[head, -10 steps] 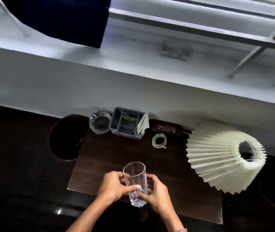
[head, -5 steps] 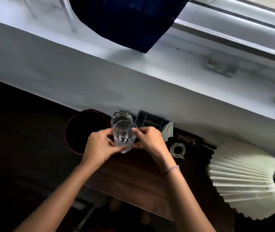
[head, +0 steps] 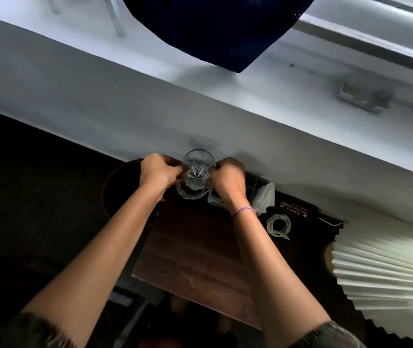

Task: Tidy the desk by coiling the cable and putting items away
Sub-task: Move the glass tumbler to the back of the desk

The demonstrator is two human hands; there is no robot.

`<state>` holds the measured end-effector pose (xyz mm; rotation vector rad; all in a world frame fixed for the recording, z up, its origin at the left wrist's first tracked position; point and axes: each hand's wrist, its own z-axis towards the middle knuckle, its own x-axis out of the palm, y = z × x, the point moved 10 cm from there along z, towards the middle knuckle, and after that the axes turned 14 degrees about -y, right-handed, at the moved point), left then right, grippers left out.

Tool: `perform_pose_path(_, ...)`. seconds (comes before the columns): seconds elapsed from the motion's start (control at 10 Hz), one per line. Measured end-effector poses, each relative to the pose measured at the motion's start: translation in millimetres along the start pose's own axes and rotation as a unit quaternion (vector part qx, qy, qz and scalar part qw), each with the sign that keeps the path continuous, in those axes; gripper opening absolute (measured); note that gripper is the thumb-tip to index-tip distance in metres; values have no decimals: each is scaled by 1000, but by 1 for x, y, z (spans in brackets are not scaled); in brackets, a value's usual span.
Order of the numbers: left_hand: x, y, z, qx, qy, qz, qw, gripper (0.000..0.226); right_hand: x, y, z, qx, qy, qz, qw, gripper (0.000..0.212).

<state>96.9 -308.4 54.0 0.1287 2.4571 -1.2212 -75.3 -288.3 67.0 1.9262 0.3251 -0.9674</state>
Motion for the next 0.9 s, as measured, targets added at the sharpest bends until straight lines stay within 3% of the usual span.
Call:
perform_pose_path(0.3,9,23,32,-51,-4,63,997,23,32,-18,10,64,80,-1,995,8)
perform_pose_path(0.7,13,29,37,-50,-17,124,991,20,50,-30,11,105,122,-5,987,23)
perform_pose_path(0.8,6,32,40,-33,-23,163,986,29,53,-32,12,106,125,-8,986,25)
perform_pose_path(0.9,-14,19,26,13,-76,252,965,47,36,-29,9,73,85,-19,994,34)
